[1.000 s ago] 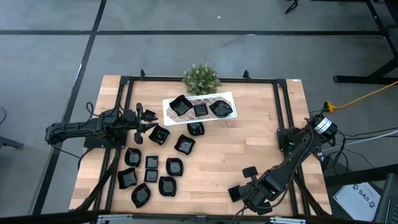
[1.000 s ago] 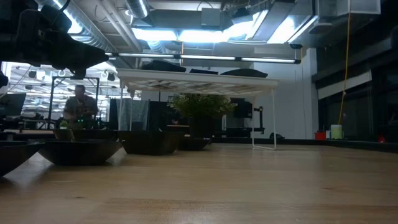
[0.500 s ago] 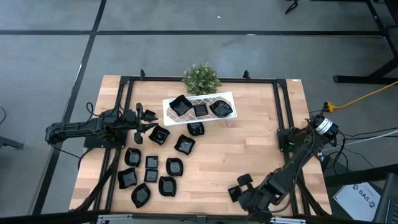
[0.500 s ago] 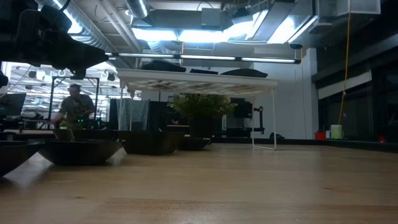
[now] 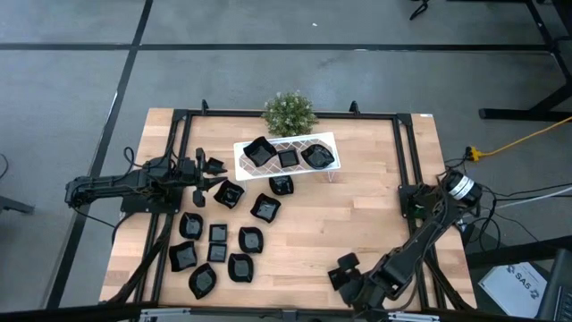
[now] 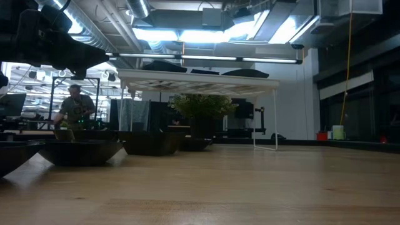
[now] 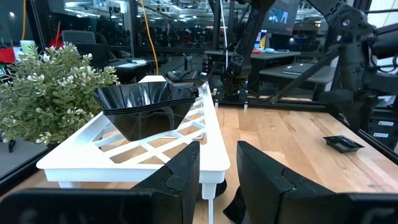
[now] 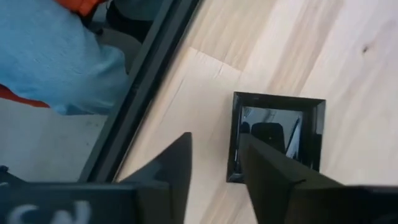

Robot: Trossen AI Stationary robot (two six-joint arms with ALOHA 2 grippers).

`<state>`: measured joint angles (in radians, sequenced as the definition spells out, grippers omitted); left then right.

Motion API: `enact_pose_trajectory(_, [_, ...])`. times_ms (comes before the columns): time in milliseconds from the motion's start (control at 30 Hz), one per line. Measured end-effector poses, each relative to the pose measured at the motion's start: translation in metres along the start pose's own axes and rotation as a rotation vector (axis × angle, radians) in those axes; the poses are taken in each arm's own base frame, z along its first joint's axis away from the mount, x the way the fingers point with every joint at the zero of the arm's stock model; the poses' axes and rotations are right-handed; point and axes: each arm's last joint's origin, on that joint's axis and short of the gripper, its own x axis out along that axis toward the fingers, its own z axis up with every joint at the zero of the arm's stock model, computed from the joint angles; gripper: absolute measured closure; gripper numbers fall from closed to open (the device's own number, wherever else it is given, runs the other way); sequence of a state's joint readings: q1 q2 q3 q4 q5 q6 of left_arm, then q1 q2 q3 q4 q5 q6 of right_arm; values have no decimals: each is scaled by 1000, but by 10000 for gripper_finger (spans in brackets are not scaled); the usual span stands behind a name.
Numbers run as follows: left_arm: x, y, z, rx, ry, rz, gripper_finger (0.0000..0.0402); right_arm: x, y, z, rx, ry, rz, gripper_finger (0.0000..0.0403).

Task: Pick & Place Mini shaped plates
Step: Stack the square plate on top of the square plate on the shelf

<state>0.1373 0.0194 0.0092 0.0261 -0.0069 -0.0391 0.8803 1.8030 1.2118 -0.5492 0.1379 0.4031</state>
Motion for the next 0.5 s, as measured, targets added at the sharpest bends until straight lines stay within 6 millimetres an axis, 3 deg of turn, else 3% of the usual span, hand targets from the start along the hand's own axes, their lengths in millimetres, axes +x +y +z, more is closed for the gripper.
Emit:
enact_pose_trajectory(167, [0, 0, 0, 0, 0, 0, 302, 9, 2, 1, -14, -6, 1, 229])
enact_pose_trajectory(500, [0, 0, 0, 0, 0, 0, 302, 35, 1, -5, -26, 22, -95, 226])
